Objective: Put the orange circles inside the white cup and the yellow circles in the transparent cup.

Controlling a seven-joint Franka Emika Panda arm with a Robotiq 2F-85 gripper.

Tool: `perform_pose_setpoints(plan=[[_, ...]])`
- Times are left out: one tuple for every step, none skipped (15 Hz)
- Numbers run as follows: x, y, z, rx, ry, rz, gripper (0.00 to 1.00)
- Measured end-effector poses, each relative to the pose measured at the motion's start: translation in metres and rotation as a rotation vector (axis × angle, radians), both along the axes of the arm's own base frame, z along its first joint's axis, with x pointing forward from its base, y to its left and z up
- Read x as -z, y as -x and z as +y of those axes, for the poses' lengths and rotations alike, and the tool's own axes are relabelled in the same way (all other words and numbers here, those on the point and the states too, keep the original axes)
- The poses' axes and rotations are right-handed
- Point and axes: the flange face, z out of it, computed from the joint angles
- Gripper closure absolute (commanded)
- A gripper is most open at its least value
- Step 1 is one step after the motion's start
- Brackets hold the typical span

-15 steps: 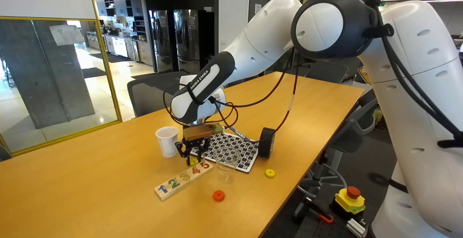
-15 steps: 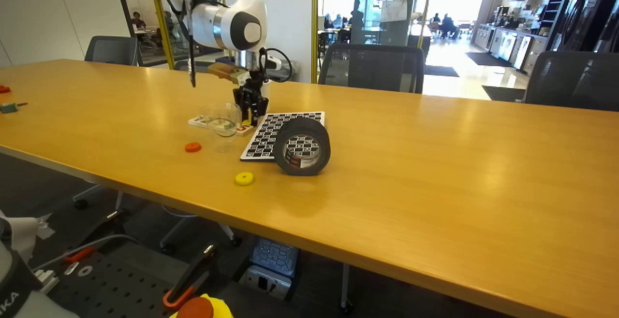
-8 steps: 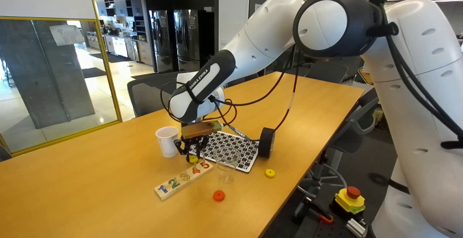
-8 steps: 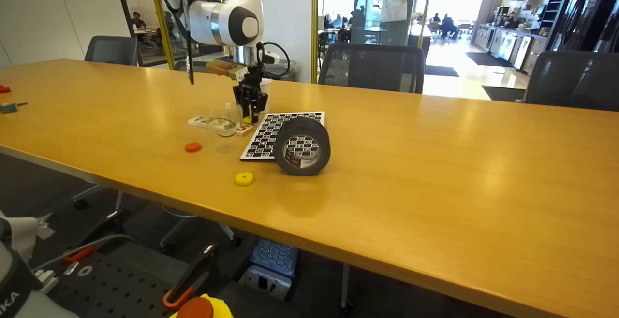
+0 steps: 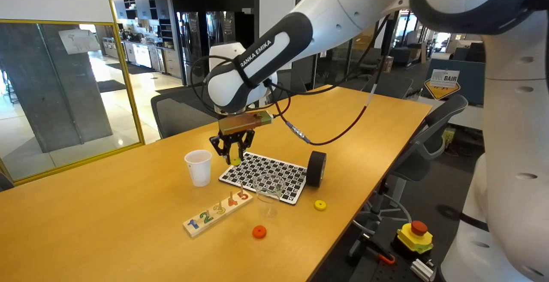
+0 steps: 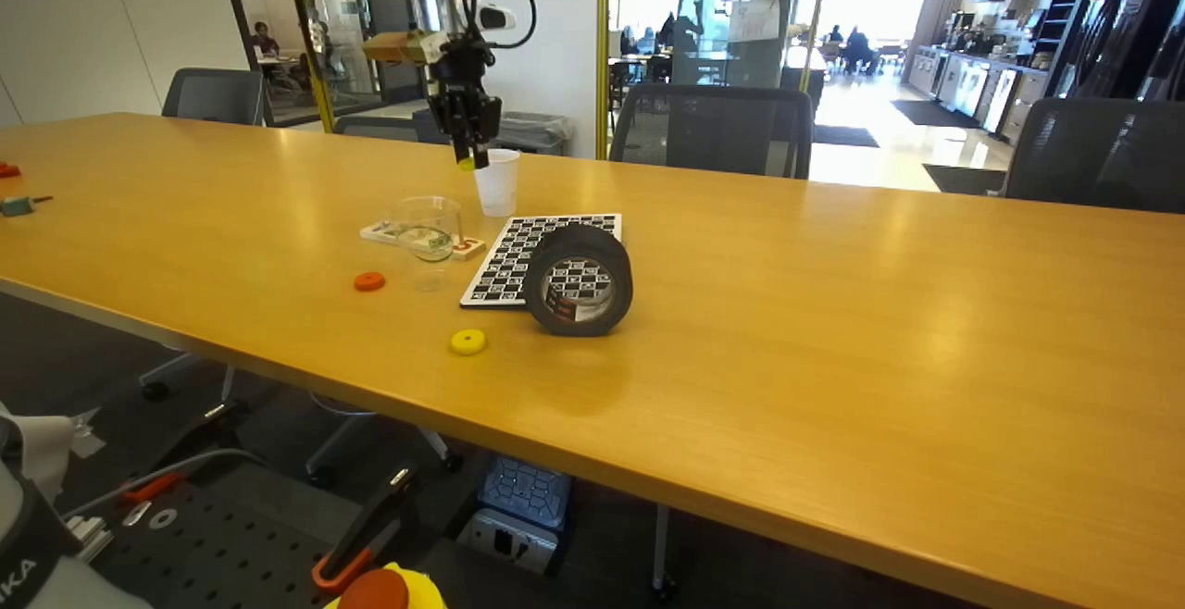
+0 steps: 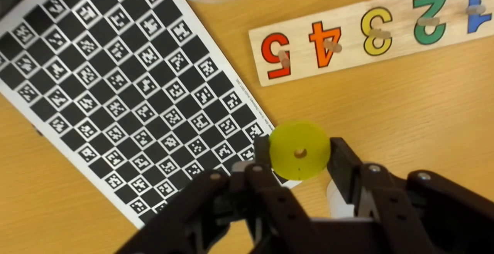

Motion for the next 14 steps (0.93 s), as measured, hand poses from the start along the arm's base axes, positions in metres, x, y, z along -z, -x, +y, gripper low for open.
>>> perform_pose_setpoints(plan=[[-0.011,0.012,0.001,-0.011,0.001,0.018,0.77],[-0.020,0.024,0.003,-0.026,0.002,0.038,0.77],[-0.027,0.037,0.004,-0.042,0.003,0.056,0.77],[-0.032,0.049,0.006,-0.058,0.003,0.072,0.77],[-0.035,0.061,0.007,-0.074,-0.001,0.086,0.77],[-0.036,0.071,0.008,-0.092,-0.008,0.099,0.77],[-0.036,0.080,0.009,-0.110,-0.017,0.110,0.77],[-0.034,0.087,0.009,-0.124,-0.026,0.120,0.77],[-0.031,0.093,0.008,-0.134,-0.035,0.131,0.77],[-0.027,0.098,0.007,-0.140,-0.044,0.143,0.77],[-0.022,0.101,0.005,-0.146,-0.052,0.156,0.77],[-0.016,0.104,0.003,-0.149,-0.062,0.170,0.77],[-0.011,0.106,0.000,-0.150,-0.072,0.183,0.77],[-0.005,0.108,-0.003,-0.151,-0.080,0.196,0.78]])
